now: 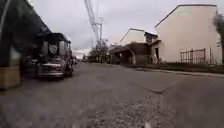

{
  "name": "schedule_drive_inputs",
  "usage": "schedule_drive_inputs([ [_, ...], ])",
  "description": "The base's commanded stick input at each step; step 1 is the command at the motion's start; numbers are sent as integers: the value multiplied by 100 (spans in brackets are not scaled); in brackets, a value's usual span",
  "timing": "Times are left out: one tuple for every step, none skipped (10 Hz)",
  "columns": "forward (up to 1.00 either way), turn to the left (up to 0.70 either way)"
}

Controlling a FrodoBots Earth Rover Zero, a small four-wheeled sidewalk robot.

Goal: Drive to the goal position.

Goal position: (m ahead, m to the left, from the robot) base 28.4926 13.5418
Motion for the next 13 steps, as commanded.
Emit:
schedule_drive_inputs([
  [70, 0],
  [70, 0],
  [70, 0],
  [70, -18],
  [70, -35],
  [70, -17],
  [70, 0],
  [70, 0],
  [70, 0],
  [70, 0],
  [70, 0],
  [70, 35],
  [70, 22],
])
